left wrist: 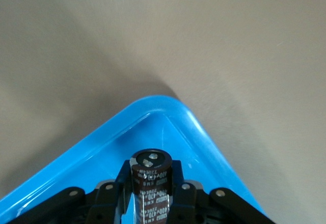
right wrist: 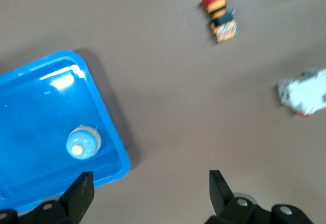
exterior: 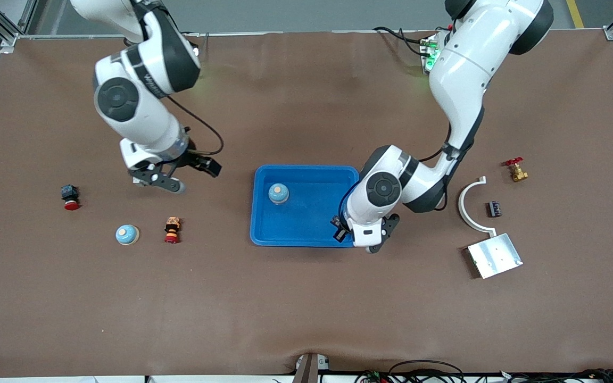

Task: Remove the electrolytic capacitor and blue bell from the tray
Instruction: 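Lift the capacitor with the left gripper while the right gripper reaches the bell, then grasp the second bell with the right gripper while the left gripper carries the capacitor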

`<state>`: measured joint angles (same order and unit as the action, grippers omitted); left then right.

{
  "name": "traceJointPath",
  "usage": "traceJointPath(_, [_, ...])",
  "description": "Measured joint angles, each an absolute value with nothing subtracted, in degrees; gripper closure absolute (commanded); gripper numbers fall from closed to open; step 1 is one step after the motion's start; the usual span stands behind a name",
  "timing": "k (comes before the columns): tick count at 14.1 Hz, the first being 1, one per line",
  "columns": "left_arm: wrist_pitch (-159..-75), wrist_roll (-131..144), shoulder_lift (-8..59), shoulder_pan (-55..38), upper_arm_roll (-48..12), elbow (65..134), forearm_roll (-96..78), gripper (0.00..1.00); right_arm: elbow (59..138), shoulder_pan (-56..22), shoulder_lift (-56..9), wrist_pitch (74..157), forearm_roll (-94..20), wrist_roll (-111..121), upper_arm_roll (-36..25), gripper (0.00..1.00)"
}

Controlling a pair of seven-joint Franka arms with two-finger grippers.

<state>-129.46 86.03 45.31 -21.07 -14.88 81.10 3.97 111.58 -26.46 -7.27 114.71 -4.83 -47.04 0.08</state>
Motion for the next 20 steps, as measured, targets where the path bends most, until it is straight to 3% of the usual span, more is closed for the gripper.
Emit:
traceJointPath(10, [-104.92,55.59,31.66,-12.6,-14.96,81.65,3.02,0.97,111.43,-38.51,-15.23,126.65,-4.85,-67.69,0.1,0.0])
traceJointPath(20, [-103.93,30.72,27.17,-1.85,-14.71,90.03,6.83,0.96,110.48,-42.0,-24.18,135.98,-4.61,-73.3,0.05,0.0])
